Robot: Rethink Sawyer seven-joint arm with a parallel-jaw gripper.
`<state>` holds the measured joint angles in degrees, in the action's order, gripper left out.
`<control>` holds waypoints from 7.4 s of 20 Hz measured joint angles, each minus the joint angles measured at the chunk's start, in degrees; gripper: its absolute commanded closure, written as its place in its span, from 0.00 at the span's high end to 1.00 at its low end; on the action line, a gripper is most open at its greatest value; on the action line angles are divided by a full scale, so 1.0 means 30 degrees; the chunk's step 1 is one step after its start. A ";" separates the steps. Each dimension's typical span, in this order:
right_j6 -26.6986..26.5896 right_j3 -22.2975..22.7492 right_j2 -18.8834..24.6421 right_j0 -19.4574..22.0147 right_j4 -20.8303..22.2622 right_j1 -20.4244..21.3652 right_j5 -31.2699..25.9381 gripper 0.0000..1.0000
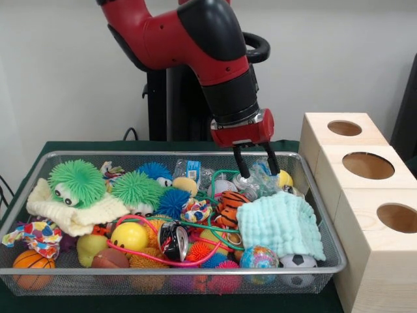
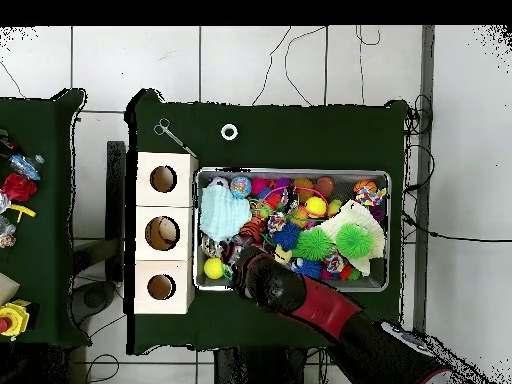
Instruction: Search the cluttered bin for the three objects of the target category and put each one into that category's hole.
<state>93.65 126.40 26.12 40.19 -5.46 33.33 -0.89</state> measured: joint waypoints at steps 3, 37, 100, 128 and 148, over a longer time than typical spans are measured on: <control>0.0000 0.0006 -0.0360 -0.0546 -0.0534 0.0274 -0.0041 1.00; 0.7172 0.1813 -0.2557 -0.3343 -0.6821 0.1212 0.1735 1.00; 1.3435 0.0557 -0.8831 -1.0924 -0.7761 0.3063 -0.2081 0.00; 1.3435 -0.3106 -0.9752 -0.7808 0.0471 0.4586 -0.8269 1.00; 1.3435 -0.3506 -0.4050 -0.3984 0.5240 0.4132 -0.3189 1.00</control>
<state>133.95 115.88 13.97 28.24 10.26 45.72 -10.46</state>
